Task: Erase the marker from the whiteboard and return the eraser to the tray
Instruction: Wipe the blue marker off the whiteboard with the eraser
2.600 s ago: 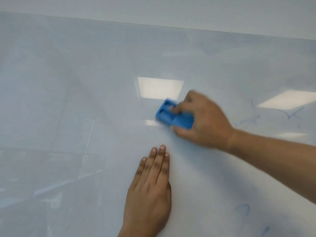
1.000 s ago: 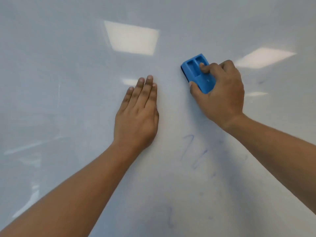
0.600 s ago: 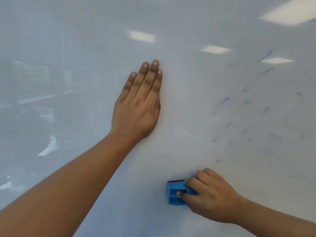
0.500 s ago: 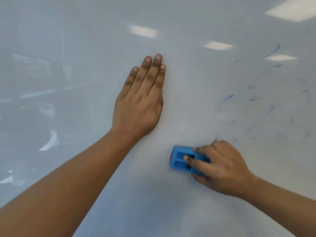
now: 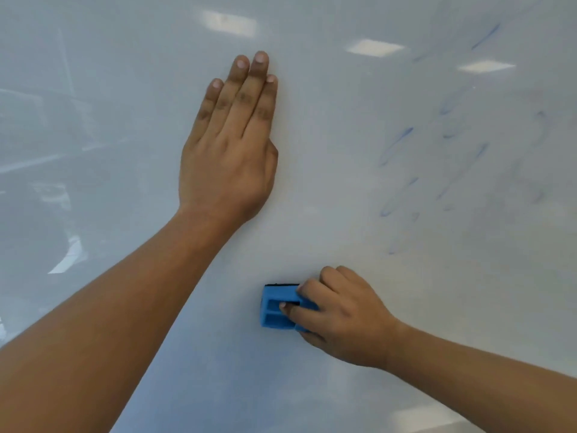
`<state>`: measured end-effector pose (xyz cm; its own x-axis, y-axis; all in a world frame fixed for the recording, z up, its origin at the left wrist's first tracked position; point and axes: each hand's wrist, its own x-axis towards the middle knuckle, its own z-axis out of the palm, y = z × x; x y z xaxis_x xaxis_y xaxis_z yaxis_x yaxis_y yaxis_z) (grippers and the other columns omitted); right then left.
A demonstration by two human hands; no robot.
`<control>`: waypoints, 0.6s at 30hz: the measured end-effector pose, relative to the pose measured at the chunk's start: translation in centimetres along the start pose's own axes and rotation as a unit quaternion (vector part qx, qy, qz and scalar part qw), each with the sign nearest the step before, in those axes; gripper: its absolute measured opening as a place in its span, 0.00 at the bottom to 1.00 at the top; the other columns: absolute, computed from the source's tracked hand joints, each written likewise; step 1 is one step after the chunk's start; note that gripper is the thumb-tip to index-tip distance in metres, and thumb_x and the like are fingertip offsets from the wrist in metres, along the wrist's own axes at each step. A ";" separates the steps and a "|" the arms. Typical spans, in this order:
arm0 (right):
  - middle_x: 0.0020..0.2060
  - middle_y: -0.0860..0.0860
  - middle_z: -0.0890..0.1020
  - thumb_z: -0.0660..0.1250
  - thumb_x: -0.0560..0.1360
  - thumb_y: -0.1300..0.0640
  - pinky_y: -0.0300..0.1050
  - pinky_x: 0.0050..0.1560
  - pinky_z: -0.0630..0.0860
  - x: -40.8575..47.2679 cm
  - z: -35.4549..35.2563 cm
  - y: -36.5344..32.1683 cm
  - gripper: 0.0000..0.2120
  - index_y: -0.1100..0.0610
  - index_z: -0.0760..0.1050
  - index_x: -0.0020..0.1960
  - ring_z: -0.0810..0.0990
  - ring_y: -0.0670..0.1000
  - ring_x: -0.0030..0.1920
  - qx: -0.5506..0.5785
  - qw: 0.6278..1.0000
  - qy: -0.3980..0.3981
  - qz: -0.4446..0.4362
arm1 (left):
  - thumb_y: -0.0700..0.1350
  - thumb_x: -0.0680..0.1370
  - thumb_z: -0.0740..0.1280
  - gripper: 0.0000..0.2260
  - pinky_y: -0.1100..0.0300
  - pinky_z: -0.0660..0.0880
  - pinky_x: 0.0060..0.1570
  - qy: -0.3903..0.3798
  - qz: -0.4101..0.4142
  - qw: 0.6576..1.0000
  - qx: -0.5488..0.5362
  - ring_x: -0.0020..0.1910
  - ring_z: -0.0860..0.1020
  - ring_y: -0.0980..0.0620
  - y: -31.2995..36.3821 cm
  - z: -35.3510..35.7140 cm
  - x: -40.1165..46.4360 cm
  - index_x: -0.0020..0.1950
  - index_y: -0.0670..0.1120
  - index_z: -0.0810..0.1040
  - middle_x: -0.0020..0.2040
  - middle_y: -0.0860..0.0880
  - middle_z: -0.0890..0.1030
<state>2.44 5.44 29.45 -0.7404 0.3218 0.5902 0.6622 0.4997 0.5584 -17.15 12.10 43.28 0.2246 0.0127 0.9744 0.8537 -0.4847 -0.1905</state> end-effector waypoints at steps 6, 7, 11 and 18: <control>0.44 0.55 0.78 0.74 0.69 0.44 0.44 0.31 0.72 4.5 -7.5 8.4 0.20 0.55 0.80 0.55 0.76 0.55 0.39 -0.086 0.971 0.130 0.180 | 0.38 0.80 0.54 0.24 0.49 0.52 0.78 0.010 0.005 1.000 -0.004 0.79 0.57 0.44 -0.1 0.3 -0.1 0.77 0.38 0.61 0.78 0.41 0.61; 0.45 0.54 0.77 0.73 0.69 0.42 0.43 0.32 0.71 5.6 -9.2 10.5 0.21 0.54 0.79 0.55 0.75 0.53 0.39 -0.101 0.951 0.168 0.238 | 0.38 0.80 0.55 0.24 0.49 0.52 0.78 0.010 0.007 1.000 -0.006 0.79 0.56 0.45 -0.2 0.3 -0.1 0.77 0.38 0.61 0.78 0.41 0.61; 0.47 0.47 0.72 0.73 0.69 0.39 0.42 0.38 0.69 7.5 -11.9 13.9 0.22 0.52 0.77 0.55 0.72 0.46 0.41 -0.093 0.892 0.243 0.371 | 0.39 0.80 0.54 0.25 0.49 0.51 0.78 0.002 0.012 1.000 -0.010 0.79 0.55 0.45 -0.2 0.3 -0.1 0.77 0.38 0.60 0.79 0.41 0.60; 0.45 0.52 0.79 0.71 0.74 0.53 0.48 0.38 0.75 -2.6 -4.5 4.7 0.07 0.52 0.80 0.52 0.76 0.54 0.41 -0.072 0.988 0.040 0.132 | 0.40 0.80 0.54 0.24 0.49 0.53 0.78 -0.006 0.020 0.999 -0.031 0.78 0.58 0.45 -0.4 0.1 0.0 0.76 0.37 0.63 0.78 0.41 0.61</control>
<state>8.03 3.36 33.13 -0.5316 0.3592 0.7671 0.8451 0.2853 0.4521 -17.48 12.42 43.35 0.2647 0.0024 0.9643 0.8129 -0.5386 -0.2217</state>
